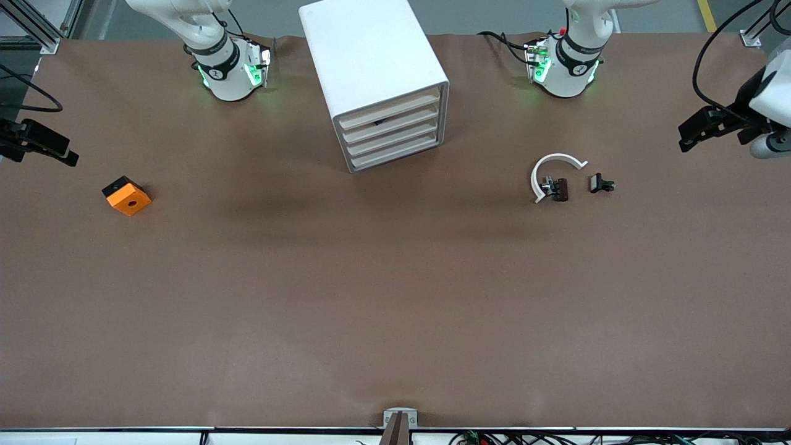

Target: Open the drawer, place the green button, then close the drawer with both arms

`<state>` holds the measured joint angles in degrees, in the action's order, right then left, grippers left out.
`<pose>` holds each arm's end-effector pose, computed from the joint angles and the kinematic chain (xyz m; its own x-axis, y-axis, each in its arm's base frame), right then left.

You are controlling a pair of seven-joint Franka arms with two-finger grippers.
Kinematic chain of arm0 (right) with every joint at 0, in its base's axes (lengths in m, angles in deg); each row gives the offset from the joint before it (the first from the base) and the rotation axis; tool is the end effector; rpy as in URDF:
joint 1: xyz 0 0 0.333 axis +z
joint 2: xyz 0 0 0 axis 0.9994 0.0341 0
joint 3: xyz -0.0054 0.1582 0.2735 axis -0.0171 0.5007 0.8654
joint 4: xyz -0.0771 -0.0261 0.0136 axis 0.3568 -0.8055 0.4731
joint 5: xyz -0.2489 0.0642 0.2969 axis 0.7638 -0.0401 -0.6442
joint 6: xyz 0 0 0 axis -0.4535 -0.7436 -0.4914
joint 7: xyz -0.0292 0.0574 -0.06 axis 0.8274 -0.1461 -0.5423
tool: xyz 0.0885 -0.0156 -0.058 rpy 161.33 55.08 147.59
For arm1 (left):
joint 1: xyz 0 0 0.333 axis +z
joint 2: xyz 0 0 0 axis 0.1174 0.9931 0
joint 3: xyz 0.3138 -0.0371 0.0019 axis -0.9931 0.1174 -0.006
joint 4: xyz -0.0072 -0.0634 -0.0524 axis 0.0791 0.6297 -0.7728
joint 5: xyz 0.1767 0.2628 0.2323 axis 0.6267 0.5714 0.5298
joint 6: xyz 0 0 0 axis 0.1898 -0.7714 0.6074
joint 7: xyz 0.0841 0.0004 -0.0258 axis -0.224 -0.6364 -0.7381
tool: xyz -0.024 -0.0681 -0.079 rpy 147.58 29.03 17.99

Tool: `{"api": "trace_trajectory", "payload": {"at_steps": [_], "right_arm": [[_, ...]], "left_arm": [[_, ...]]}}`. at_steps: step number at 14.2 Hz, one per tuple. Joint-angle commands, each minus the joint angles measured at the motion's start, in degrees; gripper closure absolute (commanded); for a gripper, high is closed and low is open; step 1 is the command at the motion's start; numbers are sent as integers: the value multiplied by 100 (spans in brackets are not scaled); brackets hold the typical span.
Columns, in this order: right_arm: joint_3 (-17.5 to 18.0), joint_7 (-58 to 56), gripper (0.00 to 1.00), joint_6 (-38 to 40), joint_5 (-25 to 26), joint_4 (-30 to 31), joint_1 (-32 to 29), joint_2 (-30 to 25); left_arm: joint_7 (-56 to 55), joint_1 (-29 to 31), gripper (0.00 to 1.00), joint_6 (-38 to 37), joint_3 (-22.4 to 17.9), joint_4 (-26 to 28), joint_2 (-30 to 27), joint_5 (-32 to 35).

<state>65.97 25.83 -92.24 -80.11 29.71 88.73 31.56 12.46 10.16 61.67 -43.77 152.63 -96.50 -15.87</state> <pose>0.5493 -0.0351 0.6526 0.9929 -0.1137 -0.0352 -0.1148 -0.9930 -0.0295 0.5124 -0.0267 0.6314 0.9968 0.0782 -0.0168 0.0765 -0.9932 -0.0878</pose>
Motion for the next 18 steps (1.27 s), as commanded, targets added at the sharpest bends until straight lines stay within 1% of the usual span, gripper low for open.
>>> {"api": "trace_trajectory", "payload": {"at_steps": [1,3,9,18], "right_arm": [[86,54,0,61,139,-54,-95,-8],[103,54,0,61,288,-54,-51,1],[112,45,0,61,289,-54,-51,1],[112,45,0,61,289,-54,-60,-8]], "left_arm": [[115,-17,0,150,-86,292,-256,-412],[106,-25,0,194,-77,291,-265,-485],[89,-25,0,150,-95,72,-90,-449],[88,-43,0,-52,-86,-122,-37,-309]]}}
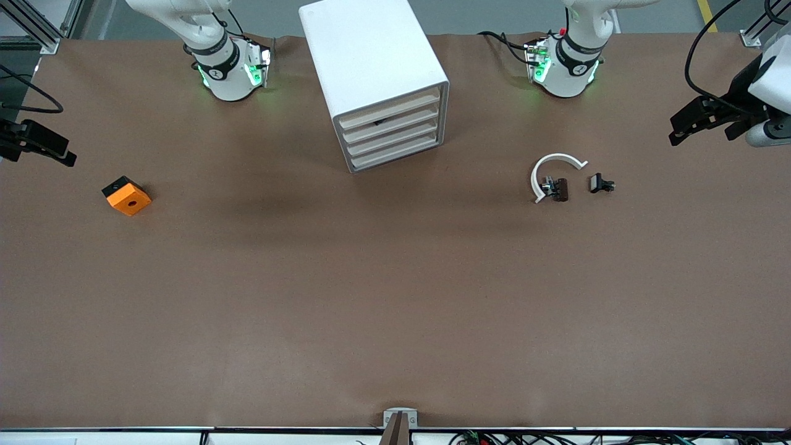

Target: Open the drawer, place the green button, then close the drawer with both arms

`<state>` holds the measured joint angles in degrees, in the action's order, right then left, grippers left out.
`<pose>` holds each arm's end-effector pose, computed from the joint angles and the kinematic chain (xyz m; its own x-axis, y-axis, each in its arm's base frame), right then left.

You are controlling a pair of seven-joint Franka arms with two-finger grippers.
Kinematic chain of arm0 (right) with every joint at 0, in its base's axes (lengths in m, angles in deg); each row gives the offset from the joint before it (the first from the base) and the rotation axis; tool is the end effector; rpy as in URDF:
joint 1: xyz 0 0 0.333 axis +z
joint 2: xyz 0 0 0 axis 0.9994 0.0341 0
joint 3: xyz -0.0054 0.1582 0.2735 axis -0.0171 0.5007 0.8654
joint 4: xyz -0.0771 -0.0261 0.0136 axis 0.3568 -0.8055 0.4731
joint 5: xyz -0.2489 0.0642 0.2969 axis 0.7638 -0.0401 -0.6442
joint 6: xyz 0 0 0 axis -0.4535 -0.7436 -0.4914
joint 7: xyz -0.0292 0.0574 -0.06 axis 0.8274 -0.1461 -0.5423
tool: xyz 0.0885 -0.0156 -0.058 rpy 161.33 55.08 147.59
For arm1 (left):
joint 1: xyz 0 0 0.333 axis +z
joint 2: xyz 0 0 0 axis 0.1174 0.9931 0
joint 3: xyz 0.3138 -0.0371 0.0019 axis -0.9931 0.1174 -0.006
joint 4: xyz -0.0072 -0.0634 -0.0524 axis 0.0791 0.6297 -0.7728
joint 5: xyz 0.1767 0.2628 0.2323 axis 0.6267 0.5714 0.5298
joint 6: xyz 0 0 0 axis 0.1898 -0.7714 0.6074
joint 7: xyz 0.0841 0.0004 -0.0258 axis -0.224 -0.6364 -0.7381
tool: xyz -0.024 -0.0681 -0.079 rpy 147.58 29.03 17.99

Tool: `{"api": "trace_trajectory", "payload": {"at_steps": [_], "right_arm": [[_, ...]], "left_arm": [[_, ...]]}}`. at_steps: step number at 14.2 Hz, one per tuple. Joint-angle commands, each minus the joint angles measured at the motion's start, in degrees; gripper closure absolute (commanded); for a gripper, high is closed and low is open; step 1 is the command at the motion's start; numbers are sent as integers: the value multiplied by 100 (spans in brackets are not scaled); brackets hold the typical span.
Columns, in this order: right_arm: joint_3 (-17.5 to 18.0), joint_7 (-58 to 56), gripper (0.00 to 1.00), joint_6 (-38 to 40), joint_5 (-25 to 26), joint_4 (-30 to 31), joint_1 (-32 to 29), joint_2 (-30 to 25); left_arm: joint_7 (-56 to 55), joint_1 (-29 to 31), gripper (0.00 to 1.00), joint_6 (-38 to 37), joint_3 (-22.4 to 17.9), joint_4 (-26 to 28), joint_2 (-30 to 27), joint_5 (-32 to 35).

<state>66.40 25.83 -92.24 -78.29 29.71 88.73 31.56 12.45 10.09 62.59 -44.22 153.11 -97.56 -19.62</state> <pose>0.5493 -0.0348 0.6526 0.9933 -0.1101 -0.0338 -0.1101 -0.9939 0.0019 0.5082 -0.0306 0.6379 0.9965 0.0831 0.0004 0.0831 -0.9963 -0.0207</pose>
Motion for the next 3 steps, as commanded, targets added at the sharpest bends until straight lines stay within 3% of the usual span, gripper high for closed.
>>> {"api": "trace_trajectory", "payload": {"at_steps": [1,3], "right_arm": [[69,45,0,61,107,-54,-60,-8],[69,45,0,61,98,-54,-60,-8]], "left_arm": [[80,-36,0,-144,-41,-170,78,66],[80,-36,0,-144,-41,-179,96,66]]}}
